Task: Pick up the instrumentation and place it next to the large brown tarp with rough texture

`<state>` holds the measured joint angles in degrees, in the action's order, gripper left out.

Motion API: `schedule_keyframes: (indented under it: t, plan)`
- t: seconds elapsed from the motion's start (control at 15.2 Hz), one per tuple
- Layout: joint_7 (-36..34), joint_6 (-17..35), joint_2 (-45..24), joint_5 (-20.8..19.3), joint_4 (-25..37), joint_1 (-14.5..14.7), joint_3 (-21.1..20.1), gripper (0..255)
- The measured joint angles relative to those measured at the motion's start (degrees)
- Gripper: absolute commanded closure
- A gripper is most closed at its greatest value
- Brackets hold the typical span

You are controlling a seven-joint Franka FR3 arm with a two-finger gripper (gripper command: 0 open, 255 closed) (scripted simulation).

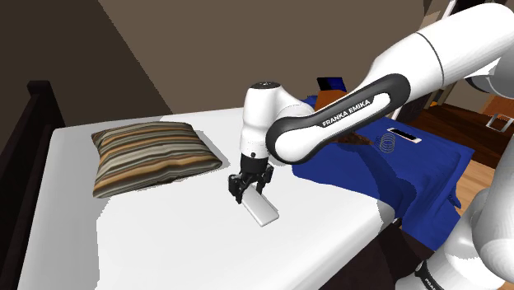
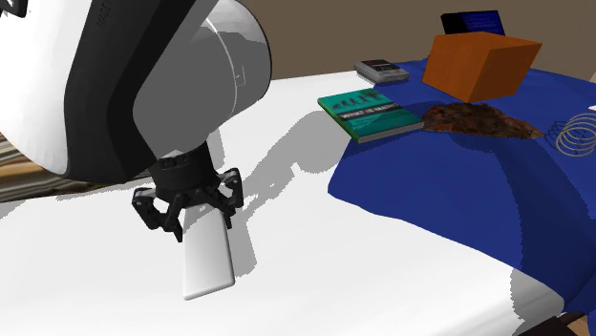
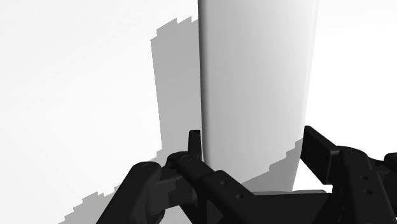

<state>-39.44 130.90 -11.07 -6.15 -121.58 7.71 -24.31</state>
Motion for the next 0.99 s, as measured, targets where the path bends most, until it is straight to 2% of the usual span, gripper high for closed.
schedule_keyframes:
  t: [0.33, 0.99]
  plan:
    - [0.27, -0.67, 0.71, 0.42, 0.03, -0.1, -0.11, 255]
    - [2.02, -7.72, 4.88, 2.91, 3.36, -0.59, -0.59, 255]
